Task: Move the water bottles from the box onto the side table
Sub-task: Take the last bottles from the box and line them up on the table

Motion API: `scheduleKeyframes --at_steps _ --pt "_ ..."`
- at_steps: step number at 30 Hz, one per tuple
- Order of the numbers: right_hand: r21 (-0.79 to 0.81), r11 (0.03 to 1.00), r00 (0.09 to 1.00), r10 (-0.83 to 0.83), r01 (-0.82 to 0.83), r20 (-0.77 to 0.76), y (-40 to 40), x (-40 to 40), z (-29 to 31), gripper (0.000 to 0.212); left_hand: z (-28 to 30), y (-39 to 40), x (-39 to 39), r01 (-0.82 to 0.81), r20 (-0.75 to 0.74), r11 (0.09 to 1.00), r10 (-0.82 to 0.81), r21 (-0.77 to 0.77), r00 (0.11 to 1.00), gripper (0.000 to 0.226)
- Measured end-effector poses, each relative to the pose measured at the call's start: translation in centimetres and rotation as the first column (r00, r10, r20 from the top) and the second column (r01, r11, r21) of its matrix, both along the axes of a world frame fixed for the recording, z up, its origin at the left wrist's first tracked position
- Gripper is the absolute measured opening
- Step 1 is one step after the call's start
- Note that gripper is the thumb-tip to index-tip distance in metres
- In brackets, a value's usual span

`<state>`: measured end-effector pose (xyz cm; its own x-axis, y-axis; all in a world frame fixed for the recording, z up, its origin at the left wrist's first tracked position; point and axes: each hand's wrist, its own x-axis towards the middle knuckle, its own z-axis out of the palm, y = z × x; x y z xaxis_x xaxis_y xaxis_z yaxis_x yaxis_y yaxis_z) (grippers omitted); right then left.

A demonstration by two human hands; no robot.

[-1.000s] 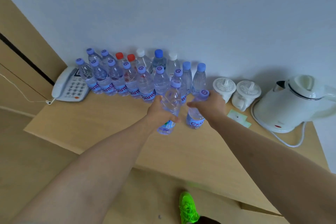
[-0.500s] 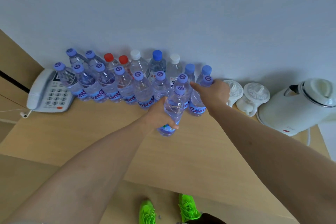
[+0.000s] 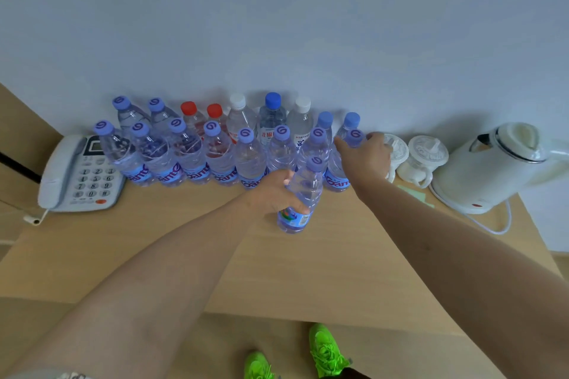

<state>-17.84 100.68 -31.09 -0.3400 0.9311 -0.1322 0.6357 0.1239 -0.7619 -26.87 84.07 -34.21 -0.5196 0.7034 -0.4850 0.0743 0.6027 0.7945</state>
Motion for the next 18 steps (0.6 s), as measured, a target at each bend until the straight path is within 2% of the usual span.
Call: scheduleKeyframes --at_steps 5,8,11,13,15,18 --pt "0.116 0.992 0.998 -0.048 0.054 -0.049 -1.6 1.1 0.0 0.043 0.4 -1.7 -0.2 0.129 -0.029 0.988 -0.132 -0.089 0.991 0.090" --pt "0.115 0.993 0.996 -0.004 0.014 -0.089 -2.4 1.1 0.2 0.037 0.4 -2.5 -0.9 0.163 -0.019 0.980 -0.166 -0.117 0.986 0.078" --pt "0.258 0.965 0.991 0.068 -0.035 -0.119 -2.4 0.7 0.9 0.021 0.8 -2.4 -1.2 0.228 -0.047 0.962 -0.238 -0.152 0.970 0.079" --pt "0.325 0.932 0.978 0.197 -0.164 -0.072 -2.2 -0.3 1.3 0.030 1.0 -2.0 -1.5 0.282 -0.064 0.944 -0.296 -0.169 0.953 0.071" --pt "0.328 0.883 0.942 0.325 -0.335 0.085 -1.9 -1.3 1.7 0.049 1.2 -1.7 -1.8 0.303 -0.071 0.933 -0.322 -0.195 0.944 0.069" --pt "0.303 0.827 0.880 0.424 -0.473 0.216 -1.8 -2.6 1.7 0.053 1.2 -1.8 -2.2 0.318 -0.082 0.923 -0.341 -0.216 0.936 0.065"
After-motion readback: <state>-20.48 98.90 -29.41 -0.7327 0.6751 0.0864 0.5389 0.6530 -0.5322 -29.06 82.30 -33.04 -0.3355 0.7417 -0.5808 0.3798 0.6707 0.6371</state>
